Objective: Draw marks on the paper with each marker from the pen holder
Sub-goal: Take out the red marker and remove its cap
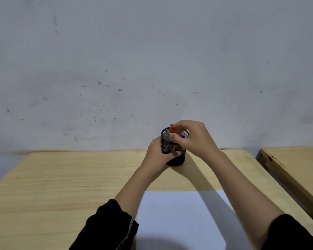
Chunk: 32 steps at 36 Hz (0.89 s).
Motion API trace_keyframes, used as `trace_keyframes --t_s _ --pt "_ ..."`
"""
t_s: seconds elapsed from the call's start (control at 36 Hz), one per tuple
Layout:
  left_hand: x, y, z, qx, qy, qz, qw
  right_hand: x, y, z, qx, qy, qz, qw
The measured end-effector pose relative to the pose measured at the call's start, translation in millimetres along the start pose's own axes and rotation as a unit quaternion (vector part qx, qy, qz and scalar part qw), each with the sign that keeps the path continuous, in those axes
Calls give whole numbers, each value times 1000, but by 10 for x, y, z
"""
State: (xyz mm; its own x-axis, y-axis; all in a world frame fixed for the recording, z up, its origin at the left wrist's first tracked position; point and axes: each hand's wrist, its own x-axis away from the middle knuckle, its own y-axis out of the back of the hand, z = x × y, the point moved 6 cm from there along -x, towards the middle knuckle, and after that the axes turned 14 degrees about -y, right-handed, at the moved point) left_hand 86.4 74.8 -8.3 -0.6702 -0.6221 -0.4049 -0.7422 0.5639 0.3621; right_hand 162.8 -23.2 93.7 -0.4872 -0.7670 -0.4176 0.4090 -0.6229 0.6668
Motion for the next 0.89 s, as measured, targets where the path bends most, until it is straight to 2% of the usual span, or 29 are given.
trace_keyframes --t_s 0.28,0.36,0.5,0.72,0.89 --pt "145 55 -276 -46 40 -50 997 249 481 205 -163 -24 -106 981" --pt "232 117 -337 -27 54 -55 997 350 681 293 -208 -21 -134 969" --pt "415 329 -626 -16 22 -53 998 626 964 461 -277 -1 -161 947" --pt "808 665 -1684 41 -127 -59 989 1181 879 482 -273 -39 -102 956" --pt "1201 732 -2131 37 -171 -33 984 1578 698 549 -228 -45 -52 971"
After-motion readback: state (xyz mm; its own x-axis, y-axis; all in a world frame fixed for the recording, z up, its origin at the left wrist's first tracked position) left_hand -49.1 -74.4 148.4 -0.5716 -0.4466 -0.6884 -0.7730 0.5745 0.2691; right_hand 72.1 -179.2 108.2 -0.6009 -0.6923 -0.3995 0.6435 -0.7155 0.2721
